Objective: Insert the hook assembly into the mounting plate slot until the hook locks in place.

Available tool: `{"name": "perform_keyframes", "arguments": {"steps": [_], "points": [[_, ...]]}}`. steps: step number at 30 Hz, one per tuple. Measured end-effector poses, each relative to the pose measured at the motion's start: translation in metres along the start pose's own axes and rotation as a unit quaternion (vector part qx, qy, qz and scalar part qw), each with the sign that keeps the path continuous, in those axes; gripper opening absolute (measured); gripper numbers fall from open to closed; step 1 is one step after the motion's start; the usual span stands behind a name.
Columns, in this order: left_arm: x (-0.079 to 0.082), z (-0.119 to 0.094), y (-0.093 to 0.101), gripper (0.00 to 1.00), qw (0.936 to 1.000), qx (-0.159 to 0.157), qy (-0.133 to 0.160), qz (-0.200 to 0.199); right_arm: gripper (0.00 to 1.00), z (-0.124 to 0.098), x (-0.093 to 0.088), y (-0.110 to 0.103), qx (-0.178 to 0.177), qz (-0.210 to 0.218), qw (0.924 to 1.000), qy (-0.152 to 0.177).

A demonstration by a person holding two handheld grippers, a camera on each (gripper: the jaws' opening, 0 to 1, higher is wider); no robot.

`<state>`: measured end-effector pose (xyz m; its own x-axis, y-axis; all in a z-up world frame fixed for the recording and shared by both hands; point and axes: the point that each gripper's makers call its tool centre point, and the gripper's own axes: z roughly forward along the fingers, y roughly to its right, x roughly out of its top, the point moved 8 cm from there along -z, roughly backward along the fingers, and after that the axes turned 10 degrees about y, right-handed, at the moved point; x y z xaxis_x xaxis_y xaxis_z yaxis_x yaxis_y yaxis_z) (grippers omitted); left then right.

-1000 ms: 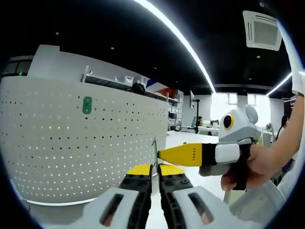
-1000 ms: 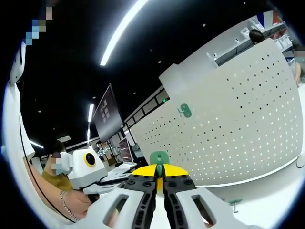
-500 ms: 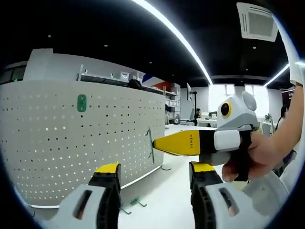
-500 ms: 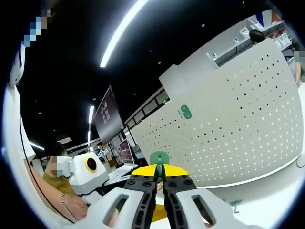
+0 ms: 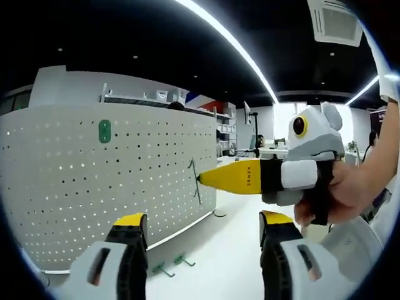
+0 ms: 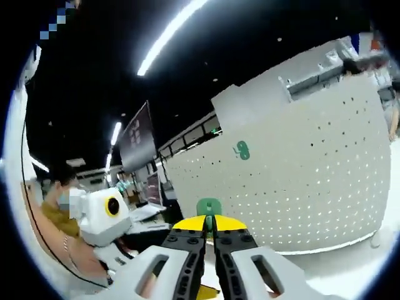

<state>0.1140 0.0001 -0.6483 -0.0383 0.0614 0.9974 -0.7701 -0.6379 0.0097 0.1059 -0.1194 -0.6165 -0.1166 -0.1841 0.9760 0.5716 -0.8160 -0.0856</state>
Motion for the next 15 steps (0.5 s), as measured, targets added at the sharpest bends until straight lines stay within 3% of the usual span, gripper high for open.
{"name": "perform_keyframes", "arguments": {"steps": [1,2,3,15], "points": [[-0.0003,-0.0004,-0.0009,0.74,1.0,0.002,-0.001,-0.002,0.01,-0.0004,0.0005,0.0004,-0.007,-0.021,0.9997,-0.006],[-0.0006,-0.0008,-0.0011,0.74,1.0,0.003,-0.002,-0.002,0.01,-0.002,0.0015,0.0031,-0.027,-0.089,0.9954,-0.023],[-0.001,-0.0009,-0.0014,0.74,1.0,0.004,-0.002,-0.004,0.01,-0.0019,0.0005,0.0019,-0.027,-0.104,0.994,-0.023],[-0.0023,-0.0036,-0.0043,0.73,0.9999,0.009,-0.007,-0.002,0.01,-0.0001,-0.0066,0.0052,-0.036,-0.05,0.9979,-0.022]]}}
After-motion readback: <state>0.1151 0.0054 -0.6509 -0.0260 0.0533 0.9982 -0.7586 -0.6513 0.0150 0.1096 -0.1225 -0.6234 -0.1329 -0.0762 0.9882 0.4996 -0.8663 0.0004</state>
